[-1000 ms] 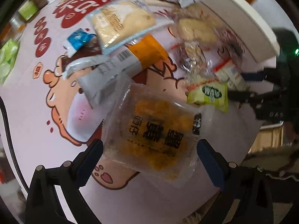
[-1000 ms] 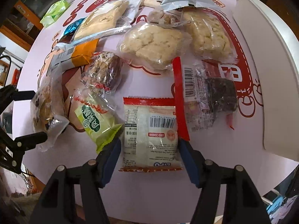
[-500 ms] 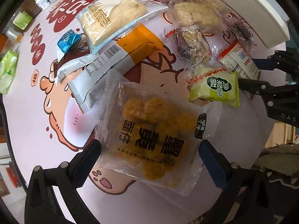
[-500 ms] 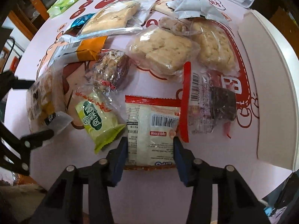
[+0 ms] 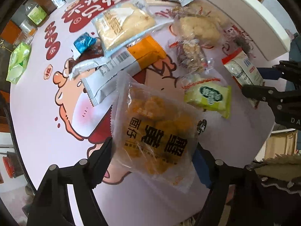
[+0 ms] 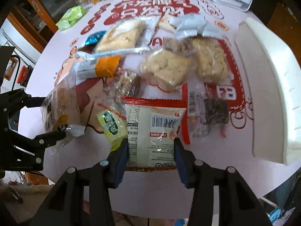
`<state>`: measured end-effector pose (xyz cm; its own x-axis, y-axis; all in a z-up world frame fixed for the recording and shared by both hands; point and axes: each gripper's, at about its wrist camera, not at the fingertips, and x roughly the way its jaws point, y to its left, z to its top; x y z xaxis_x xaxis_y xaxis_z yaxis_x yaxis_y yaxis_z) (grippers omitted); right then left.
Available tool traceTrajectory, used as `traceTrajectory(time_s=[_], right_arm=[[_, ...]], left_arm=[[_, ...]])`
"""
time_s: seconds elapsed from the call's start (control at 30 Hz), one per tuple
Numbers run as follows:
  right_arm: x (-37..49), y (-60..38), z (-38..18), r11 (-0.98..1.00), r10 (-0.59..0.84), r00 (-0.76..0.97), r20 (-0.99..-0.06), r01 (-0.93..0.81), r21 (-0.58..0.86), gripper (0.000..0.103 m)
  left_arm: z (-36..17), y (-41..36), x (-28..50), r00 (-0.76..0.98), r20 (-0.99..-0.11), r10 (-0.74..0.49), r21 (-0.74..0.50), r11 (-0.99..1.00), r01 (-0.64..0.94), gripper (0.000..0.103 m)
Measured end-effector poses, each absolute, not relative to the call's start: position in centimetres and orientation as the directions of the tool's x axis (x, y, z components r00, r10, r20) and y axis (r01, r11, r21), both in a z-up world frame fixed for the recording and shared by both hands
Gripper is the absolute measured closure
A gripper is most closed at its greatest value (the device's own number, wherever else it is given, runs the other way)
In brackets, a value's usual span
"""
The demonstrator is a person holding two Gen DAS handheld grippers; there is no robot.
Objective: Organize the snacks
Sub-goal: 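Carry both packets over the white tray and release them inside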
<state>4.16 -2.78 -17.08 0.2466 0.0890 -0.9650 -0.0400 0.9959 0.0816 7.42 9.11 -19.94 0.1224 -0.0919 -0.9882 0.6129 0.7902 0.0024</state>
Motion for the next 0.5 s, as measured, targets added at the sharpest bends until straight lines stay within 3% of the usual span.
traceTrajectory(time_s=[0.23, 0.5], right_arm=[[3.2, -3.5, -13.0, 0.998, 0.059, 0.366, -0.929, 0.012, 0.068, 0.056], [1.4, -7.3, -7.8, 0.985, -0.018, 0.534, -0.845, 0.155, 0.077, 0.056]], left_arm=[[-13.5, 11.0, 6.9, 0.178, -0.970, -0.168, -0.020, 0.781, 0.624, 0.027], [-5.8, 8.3, 9.8, 0.302, -0.890, -0.342, -0.074, 0.762, 0.643, 0.027]])
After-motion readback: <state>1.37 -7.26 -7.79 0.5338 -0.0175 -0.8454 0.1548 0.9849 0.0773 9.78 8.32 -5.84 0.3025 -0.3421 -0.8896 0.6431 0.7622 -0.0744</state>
